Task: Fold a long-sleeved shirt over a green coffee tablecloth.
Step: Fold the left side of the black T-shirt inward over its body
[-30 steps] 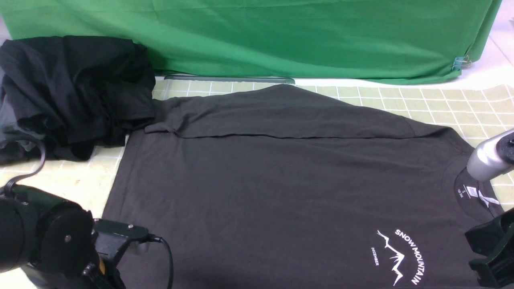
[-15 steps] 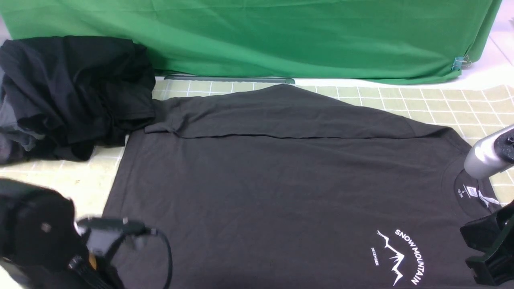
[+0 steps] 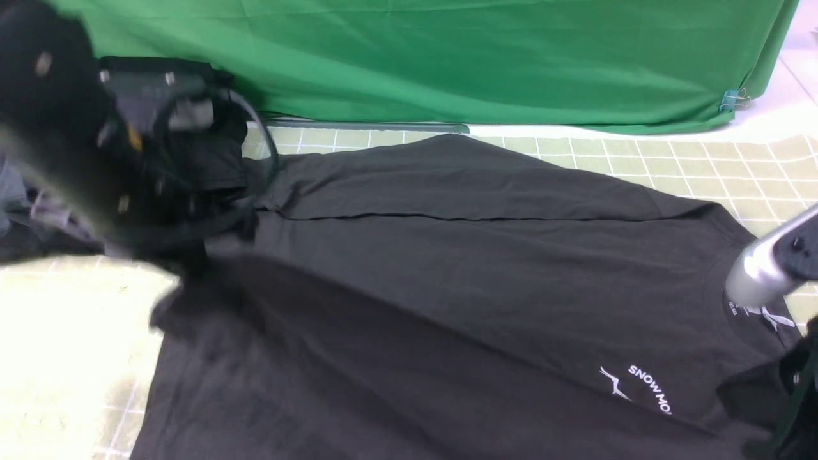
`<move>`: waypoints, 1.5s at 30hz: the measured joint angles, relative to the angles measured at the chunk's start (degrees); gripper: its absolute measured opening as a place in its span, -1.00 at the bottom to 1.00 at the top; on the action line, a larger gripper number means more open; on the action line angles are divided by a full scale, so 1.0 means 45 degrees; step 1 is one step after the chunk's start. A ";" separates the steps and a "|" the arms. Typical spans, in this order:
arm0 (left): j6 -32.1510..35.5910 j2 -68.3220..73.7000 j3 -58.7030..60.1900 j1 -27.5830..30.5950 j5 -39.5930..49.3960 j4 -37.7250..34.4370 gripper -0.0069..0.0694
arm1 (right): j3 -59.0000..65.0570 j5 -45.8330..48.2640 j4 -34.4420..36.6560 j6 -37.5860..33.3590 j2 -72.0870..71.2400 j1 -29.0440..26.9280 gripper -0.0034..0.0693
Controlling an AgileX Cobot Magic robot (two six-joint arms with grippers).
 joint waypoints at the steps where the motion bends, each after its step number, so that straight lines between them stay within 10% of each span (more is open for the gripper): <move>1: 0.0076 0.0306 -0.0275 0.0176 0.0000 0.0000 -0.79 | -0.0014 0.0214 0.0246 -0.0184 -0.0002 0.0000 -0.91; 10: 0.0650 0.4215 -0.3190 0.1722 0.0259 -0.0237 -0.79 | -0.0024 0.0688 0.1365 -0.0954 0.0014 0.0000 -0.83; 18: 0.1101 0.4872 -0.3458 0.1786 -0.0434 0.0244 -0.79 | -0.0024 -0.0091 0.3188 -0.2448 0.1996 0.0000 -0.14; 36: 0.1088 0.5139 -0.3472 0.1922 -0.1134 0.0212 -0.79 | -0.0024 -0.4727 0.3332 -0.3843 0.8336 0.0000 0.29; 41: 0.1088 0.5360 -0.3472 0.1922 -0.1185 -0.0072 -0.79 | -0.0028 -0.5718 0.3318 -0.4126 0.9226 0.0000 0.32; 45: 0.1144 0.5399 -0.3472 0.1922 -0.1167 -0.0234 -0.79 | -0.0028 -0.5922 0.3192 -0.4138 0.9553 0.0000 -0.06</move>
